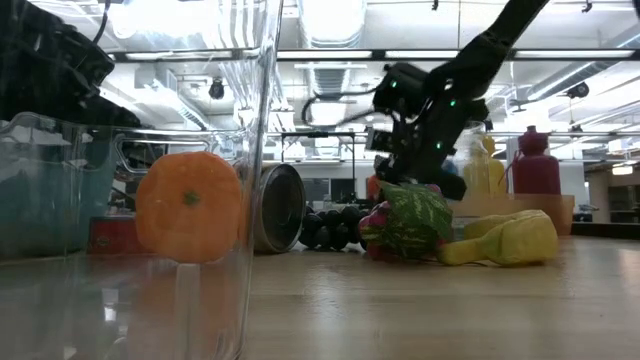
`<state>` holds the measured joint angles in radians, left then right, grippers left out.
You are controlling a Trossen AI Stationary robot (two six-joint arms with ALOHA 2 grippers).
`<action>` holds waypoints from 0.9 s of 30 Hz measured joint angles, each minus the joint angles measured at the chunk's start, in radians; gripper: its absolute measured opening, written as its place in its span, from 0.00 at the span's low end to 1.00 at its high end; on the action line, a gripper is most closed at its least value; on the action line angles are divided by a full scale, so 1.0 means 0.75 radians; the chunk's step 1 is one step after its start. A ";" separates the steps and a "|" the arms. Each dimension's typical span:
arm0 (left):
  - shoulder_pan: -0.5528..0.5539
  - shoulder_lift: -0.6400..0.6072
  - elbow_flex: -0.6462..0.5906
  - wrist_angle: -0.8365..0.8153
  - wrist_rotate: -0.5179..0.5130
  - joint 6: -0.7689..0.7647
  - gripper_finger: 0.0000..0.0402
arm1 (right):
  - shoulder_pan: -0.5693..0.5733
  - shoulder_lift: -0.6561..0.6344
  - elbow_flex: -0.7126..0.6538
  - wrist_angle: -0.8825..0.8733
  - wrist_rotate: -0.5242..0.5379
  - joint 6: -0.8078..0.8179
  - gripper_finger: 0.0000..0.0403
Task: Pick & Place Food Item
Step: Put the kiwi into the transparent bin
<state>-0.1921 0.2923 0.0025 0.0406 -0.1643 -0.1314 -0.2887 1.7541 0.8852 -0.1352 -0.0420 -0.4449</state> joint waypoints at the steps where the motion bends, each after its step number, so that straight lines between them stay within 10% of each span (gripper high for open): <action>1: 0.000 0.000 0.000 0.000 0.000 0.000 0.84 | 0.000 0.024 0.017 -0.015 0.002 0.001 0.82; 27: 0.000 0.000 -0.001 0.000 0.000 0.000 0.84 | -0.018 0.117 0.250 -0.361 0.031 0.209 0.82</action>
<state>-0.1921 0.2924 0.0021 0.0406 -0.1642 -0.1314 -0.3025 1.8420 1.0729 -0.4060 -0.0186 -0.2881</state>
